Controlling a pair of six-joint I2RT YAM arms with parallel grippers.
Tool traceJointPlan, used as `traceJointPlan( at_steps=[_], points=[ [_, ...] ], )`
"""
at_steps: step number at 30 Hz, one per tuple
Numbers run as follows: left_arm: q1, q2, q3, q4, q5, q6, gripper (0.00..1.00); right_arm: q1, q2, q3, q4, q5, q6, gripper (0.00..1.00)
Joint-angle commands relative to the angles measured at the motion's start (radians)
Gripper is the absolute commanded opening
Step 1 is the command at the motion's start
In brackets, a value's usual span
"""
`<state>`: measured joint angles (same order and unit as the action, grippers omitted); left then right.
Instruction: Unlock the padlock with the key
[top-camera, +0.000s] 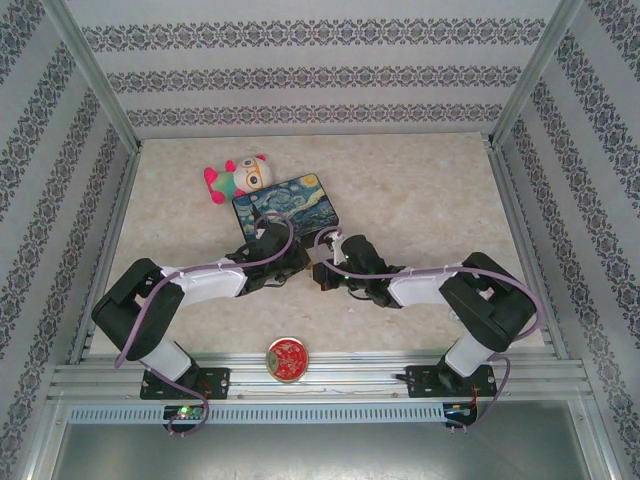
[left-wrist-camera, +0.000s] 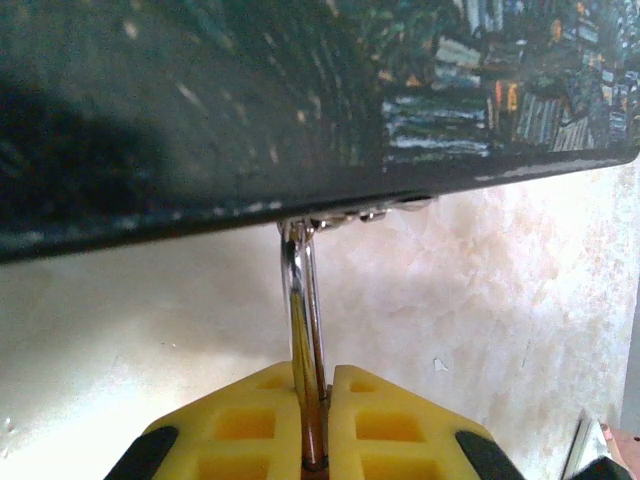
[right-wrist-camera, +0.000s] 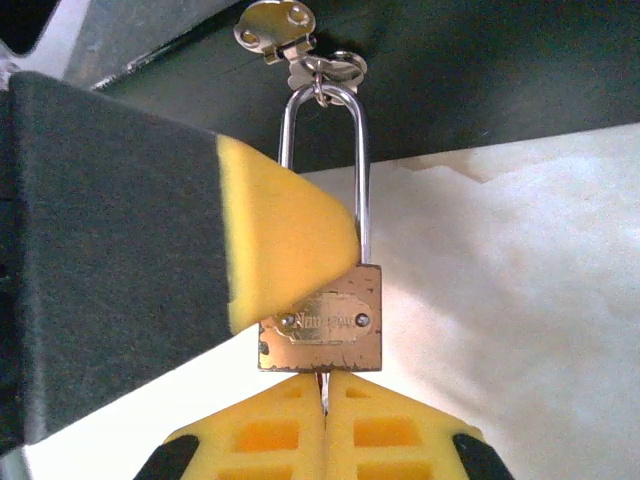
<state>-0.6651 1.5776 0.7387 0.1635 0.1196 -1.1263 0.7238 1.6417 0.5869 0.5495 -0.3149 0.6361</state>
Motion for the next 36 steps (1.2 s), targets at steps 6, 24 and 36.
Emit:
traceJointPlan(
  at_steps=[6, 24, 36],
  points=[
    [-0.021, -0.007, -0.009, 0.036, 0.147, 0.022, 0.01, -0.086, 0.089, -0.025, 0.393, -0.098, 0.217, 0.00],
    [-0.013, -0.022, -0.034, 0.076, 0.135, 0.007, 0.53, -0.121, 0.145, -0.061, 0.518, -0.090, 0.370, 0.00],
    [-0.010, -0.118, -0.035, 0.002, -0.004, 0.074, 0.99, -0.108, 0.182, -0.043, 0.509, -0.072, 0.359, 0.00]
  ],
)
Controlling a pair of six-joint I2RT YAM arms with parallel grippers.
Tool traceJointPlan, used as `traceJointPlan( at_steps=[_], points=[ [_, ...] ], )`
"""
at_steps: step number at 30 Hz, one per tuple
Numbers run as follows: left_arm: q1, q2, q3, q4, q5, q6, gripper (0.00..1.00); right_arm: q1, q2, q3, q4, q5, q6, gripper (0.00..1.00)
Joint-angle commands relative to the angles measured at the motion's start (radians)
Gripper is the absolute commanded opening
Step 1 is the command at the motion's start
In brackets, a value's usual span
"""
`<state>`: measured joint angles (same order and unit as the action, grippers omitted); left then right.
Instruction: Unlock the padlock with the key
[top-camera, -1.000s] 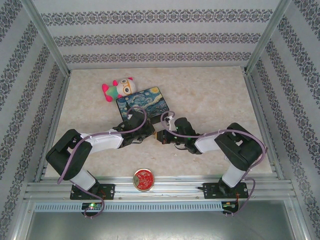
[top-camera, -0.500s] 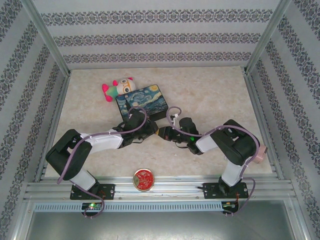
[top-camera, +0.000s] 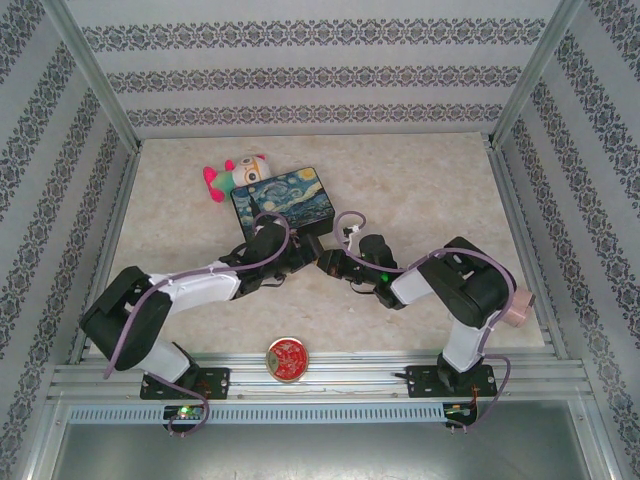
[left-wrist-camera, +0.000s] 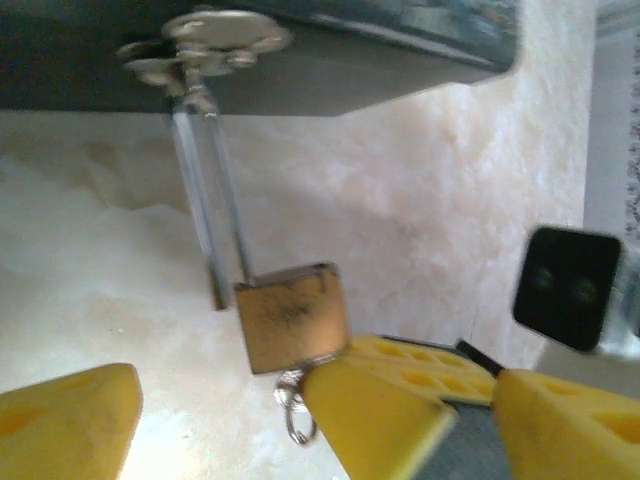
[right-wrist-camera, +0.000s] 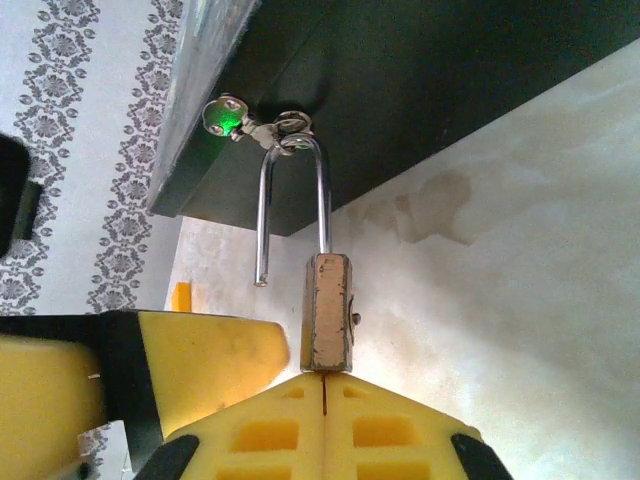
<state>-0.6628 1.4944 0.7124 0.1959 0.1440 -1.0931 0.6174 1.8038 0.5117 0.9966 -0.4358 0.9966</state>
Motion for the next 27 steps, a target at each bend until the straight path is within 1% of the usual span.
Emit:
traceJointPlan(
  at_steps=[1, 6, 15, 20, 27],
  points=[
    [-0.012, -0.039, -0.008, -0.032, -0.038, 0.047, 0.99, 0.002, 0.026, 0.036, 0.060, 0.050, -0.001, 0.00],
    [-0.012, -0.050, 0.002, -0.048, -0.084, 0.071, 0.99, 0.015, 0.060, 0.056, 0.056, 0.063, -0.005, 0.05],
    [-0.012, -0.066, -0.004, -0.044, -0.110, 0.081, 0.99, 0.026, 0.105, 0.073, 0.027, 0.077, -0.028, 0.09],
    [-0.012, -0.097, -0.023, -0.047, -0.145, 0.081, 0.99, 0.033, 0.131, 0.072, 0.025, 0.082, -0.034, 0.17],
    [-0.011, -0.140, -0.024, -0.085, -0.203, 0.115, 0.99, 0.036, 0.112, 0.067, 0.003, 0.090, -0.049, 0.21]
  ],
)
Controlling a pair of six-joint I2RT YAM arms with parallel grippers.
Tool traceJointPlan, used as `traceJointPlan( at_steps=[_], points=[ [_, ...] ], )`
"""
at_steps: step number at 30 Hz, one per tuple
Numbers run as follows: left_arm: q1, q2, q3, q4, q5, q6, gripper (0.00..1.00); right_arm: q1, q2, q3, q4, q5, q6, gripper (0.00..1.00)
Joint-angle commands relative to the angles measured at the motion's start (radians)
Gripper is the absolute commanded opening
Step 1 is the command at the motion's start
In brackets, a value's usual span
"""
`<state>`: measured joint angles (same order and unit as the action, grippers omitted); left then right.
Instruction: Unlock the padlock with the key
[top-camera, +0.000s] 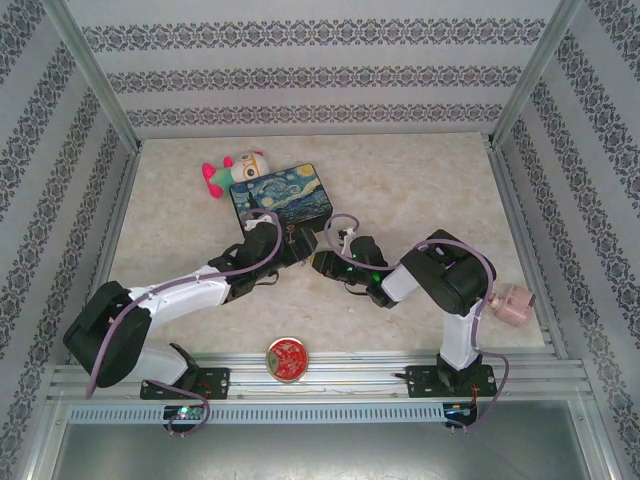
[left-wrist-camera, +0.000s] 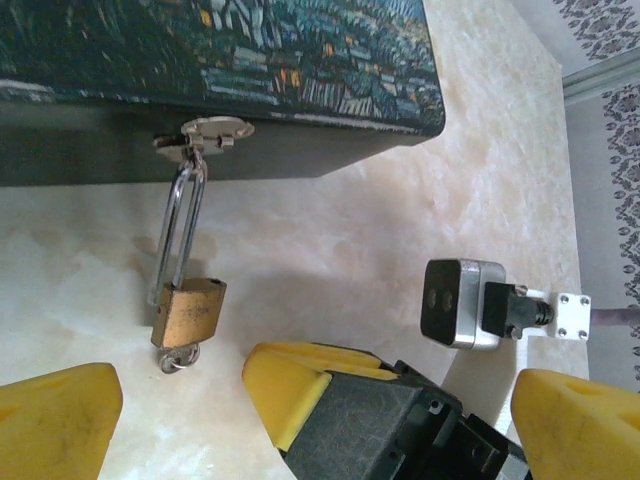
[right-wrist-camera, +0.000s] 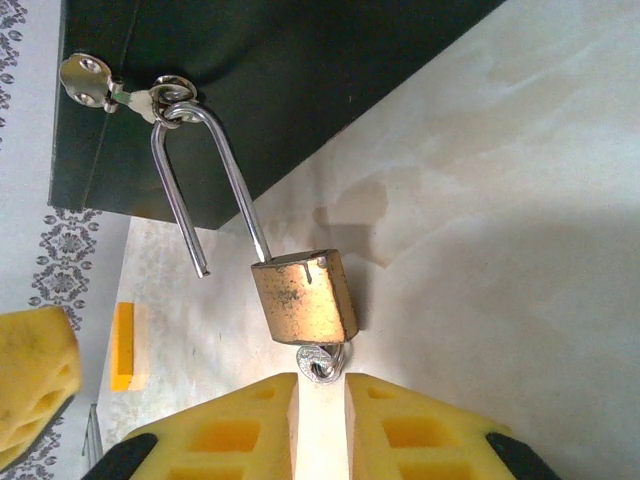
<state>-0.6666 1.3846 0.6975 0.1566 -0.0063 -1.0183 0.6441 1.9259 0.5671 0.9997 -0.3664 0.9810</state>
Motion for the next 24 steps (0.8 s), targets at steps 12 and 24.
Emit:
traceJointPlan(
  at_steps=[12, 24],
  points=[
    [0.113, -0.122, 0.089, -0.257, -0.157, 0.246, 0.99, 0.076, -0.191, 0.115, -0.481, 0.169, -0.243, 0.40],
    [0.364, 0.016, 0.242, -0.396, -0.074, 0.399, 0.99, 0.151, -0.147, 0.398, -0.958, 0.355, -0.425, 0.47]
  ],
)
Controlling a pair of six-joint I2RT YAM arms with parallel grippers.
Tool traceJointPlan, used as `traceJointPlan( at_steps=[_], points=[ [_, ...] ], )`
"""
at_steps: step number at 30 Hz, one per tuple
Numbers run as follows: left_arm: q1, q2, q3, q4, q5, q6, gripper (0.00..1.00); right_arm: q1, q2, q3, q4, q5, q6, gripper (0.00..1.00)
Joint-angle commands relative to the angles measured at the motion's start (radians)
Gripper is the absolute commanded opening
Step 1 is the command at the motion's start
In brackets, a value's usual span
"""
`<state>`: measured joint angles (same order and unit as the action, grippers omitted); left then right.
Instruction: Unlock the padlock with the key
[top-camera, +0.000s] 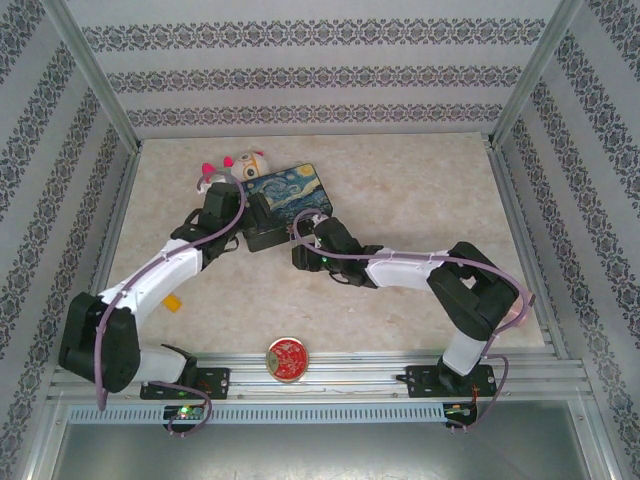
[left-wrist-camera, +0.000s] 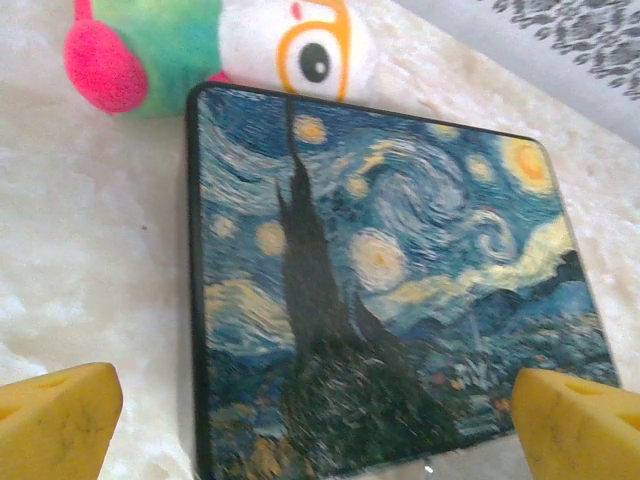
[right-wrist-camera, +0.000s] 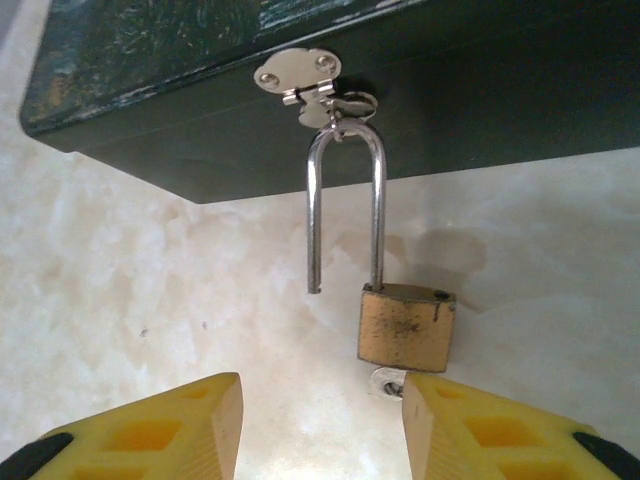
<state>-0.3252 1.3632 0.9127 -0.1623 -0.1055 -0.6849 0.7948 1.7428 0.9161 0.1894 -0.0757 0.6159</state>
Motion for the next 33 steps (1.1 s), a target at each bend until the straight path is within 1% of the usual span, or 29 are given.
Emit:
traceJointPlan(
  at_steps=[1, 9, 10, 11, 16, 21, 27, 31, 33],
  points=[
    [0.031, 0.050, 0.033, -0.076, 0.032, 0.071, 0.99, 0.000, 0.045, 0.063, -0.158, 0.062, -0.062, 0.47],
    [0.098, 0.137, 0.070, -0.048, 0.043, 0.090, 0.99, -0.003, 0.124, 0.171, -0.249, 0.061, -0.090, 0.51],
    [0.103, 0.146, 0.074, -0.043, 0.046, 0.092, 0.99, -0.003, 0.134, 0.184, -0.264, 0.065, -0.096, 0.61],
    [0.108, 0.157, 0.080, -0.040, 0.048, 0.094, 0.99, -0.003, 0.146, 0.200, -0.281, 0.067, -0.105, 0.64],
    [0.118, 0.219, 0.128, -0.024, 0.049, 0.114, 0.99, -0.002, 0.193, 0.259, -0.330, 0.078, -0.131, 0.62],
    [0.117, 0.299, 0.201, -0.044, 0.054, 0.139, 0.99, 0.001, 0.223, 0.303, -0.377, 0.130, -0.150, 0.51],
    [0.112, 0.365, 0.242, -0.048, 0.093, 0.178, 0.99, 0.003, 0.255, 0.326, -0.383, 0.127, -0.168, 0.50],
    [0.096, 0.387, 0.255, -0.061, 0.096, 0.214, 0.99, 0.009, 0.284, 0.346, -0.393, 0.136, -0.178, 0.50],
    [0.086, 0.387, 0.253, -0.063, 0.091, 0.228, 0.99, 0.010, 0.290, 0.346, -0.392, 0.139, -0.176, 0.48]
  ],
)
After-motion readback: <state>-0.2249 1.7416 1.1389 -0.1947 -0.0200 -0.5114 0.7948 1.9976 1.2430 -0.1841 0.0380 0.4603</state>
